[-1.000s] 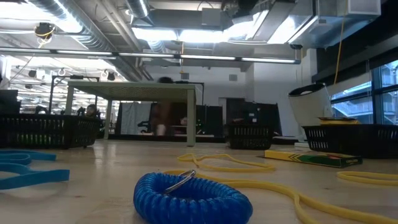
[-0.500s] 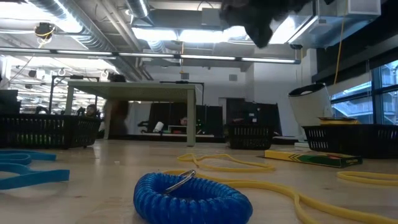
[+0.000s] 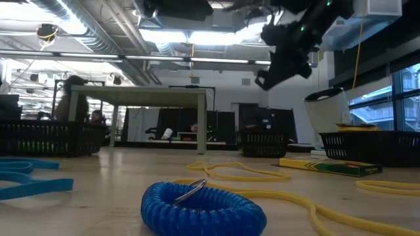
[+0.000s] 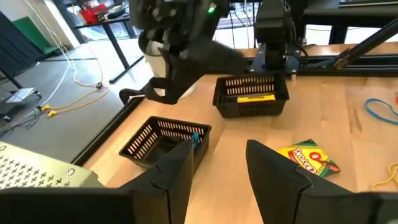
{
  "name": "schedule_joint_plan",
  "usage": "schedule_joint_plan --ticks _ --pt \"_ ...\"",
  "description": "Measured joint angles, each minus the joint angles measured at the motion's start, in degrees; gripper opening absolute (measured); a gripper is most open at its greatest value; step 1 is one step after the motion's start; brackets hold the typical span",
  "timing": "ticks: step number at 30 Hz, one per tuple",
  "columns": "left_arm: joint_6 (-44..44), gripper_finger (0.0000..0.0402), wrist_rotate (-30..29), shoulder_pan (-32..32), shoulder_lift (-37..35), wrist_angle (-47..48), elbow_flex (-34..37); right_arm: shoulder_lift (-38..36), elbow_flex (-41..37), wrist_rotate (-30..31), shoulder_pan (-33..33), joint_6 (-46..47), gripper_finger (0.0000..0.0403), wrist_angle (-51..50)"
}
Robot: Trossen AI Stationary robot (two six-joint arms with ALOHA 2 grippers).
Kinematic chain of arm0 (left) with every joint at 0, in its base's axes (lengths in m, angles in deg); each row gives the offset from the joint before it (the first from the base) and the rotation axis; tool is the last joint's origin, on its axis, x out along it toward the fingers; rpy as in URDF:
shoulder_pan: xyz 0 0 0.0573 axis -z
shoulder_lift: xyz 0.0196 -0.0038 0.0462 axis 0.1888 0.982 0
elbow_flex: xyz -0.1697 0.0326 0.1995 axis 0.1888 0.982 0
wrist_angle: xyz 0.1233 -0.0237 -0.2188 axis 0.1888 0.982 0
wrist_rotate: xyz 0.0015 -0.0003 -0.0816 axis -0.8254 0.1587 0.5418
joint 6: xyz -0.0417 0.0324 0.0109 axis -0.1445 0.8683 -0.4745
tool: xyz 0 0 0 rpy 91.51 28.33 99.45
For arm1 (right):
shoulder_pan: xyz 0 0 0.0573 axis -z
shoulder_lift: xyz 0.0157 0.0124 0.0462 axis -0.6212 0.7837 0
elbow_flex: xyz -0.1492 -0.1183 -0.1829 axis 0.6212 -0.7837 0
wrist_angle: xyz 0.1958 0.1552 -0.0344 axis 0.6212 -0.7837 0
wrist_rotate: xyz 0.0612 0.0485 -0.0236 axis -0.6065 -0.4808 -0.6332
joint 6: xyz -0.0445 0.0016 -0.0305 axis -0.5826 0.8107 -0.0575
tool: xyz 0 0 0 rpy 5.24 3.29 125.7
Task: Pick & Place Office Desk Supplies
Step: Put the black rubber band into the top black bin
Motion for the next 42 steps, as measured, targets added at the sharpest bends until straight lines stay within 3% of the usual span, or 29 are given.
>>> schedule_joint_plan --ticks 6,15,28,33,42 --pt "-0.16 0.0145 0.07 0.0 0.02 0.03 0.01 4.19 0.0 1.71 4.14 1.2 0.0013 0.88" --pt "-1.77 0.0145 0.11 0.0 0.04 0.08 0.02 10.58 0.0 -4.94 8.06 1.29 0.0017 1.21" --pt "-2.99 0.0145 0.12 0.0 0.04 0.1 0.02 11.26 0.0 -4.18 8.17 0.96 0.0021 2.38" --pt "-3.01 0.0144 0.14 0.0 0.04 0.1 0.02 11.26 0.0 -3.47 8.23 1.93 0.0052 2.5" --pt "-3.27 0.0144 0.14 0.0 0.04 0.1 0.02 11.26 0.0 -3.5 8.23 1.41 0.0148 2.5"
